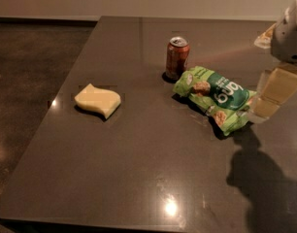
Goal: Move coke can near sponge
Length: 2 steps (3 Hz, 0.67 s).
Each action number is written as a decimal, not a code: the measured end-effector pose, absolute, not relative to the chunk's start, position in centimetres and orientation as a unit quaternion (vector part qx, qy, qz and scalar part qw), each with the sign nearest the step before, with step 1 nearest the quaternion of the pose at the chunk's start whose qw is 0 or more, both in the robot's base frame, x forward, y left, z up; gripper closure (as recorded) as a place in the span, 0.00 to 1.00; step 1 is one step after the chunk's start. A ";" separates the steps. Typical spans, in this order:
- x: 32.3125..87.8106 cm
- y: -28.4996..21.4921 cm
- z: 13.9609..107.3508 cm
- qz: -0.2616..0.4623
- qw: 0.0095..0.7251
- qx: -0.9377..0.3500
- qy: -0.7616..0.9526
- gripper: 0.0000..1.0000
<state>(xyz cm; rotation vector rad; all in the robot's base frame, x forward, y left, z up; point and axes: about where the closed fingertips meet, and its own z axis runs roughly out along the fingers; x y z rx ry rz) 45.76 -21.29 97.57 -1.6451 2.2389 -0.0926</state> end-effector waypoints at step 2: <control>53.5 -19.8 96.9 -0.001 0.245 -0.485 0.840 0.00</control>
Offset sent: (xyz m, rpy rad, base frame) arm 0.1328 0.0258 -0.0083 0.2880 -0.0761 -0.3371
